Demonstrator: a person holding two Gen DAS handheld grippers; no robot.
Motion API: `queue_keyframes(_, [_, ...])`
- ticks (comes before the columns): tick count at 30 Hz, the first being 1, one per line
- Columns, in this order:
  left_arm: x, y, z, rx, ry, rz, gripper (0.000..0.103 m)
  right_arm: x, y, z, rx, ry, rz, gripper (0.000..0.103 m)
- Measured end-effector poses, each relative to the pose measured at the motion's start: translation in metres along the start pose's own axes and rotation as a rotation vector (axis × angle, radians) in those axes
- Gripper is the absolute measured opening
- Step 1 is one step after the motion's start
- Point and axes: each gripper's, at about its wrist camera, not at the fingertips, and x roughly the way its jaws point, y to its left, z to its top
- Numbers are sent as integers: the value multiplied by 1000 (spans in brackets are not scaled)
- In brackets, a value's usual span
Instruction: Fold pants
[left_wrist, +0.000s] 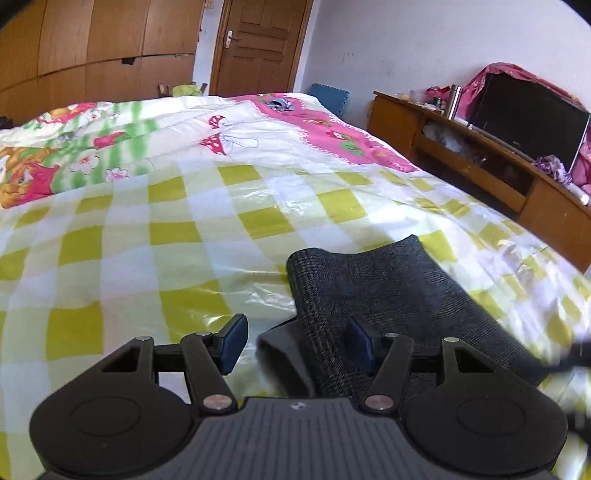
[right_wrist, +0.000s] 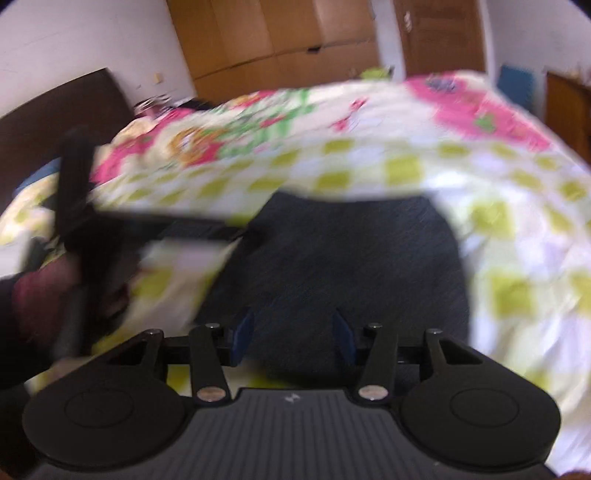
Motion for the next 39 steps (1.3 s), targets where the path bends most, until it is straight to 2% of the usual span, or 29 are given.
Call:
queue_keyframes(2, [-1, -2, 1, -1, 22, -19, 71, -5, -2, -14, 101, 26, 26, 50])
queue_keyframes(5, [-5, -7, -7, 24, 39, -31, 71, -16, -22, -31, 236, -3, -41, 51])
queue_keyframes(7, [-6, -7, -14, 26, 55, -35, 71, -20, -43, -40, 354, -13, -49, 53])
queue_keyframes(11, [9, -6, -15, -7, 109, -64, 71, -18, -71, -53, 531, -57, -10, 53])
queue_keyframes(15, [20, -11, 1, 48, 120, -68, 67, -14, -89, -54, 676, -137, 83, 54])
queue_keyframes(17, [23, -12, 5, 86, 129, -73, 64, -6, -97, -53, 739, -148, 140, 55])
queue_keyframes(21, [28, -8, 18, 106, 136, -91, 53, 9, -91, -42, 740, -157, 139, 52])
queue_keyframes(23, [29, -5, 25, 103, 126, -94, 49, 16, -88, -39, 750, -148, 130, 30])
queue_keyframes(25, [30, -3, 29, 113, 107, -100, 47, 19, -87, -39, 756, -136, 108, 21])
queue_keyframes(28, [35, -4, 33, 133, 109, -111, 46, 19, -88, -44, 762, -125, 102, 18])
queue_keyframes(31, [30, -9, 32, 176, 101, -108, 46, 11, -80, -37, 682, -71, 80, 22])
queue_keyframes(34, [21, -10, 20, 200, 75, -66, 47, 0, -67, -25, 576, 5, 16, 22])
queue_keyframes(36, [10, -10, 8, 204, 36, -49, 49, -12, -60, -10, 513, 1, -10, 24])
queue_keyframes(37, [5, -10, 3, 196, 22, -55, 50, -16, -59, 1, 488, -9, -14, 31])
queue_keyframes(38, [1, -10, -2, 183, 13, -61, 53, -16, -58, 13, 467, -19, -15, 42])
queue_keyframes(39, [-3, -10, -7, 164, 5, -68, 54, -12, -59, 28, 441, -30, -12, 48])
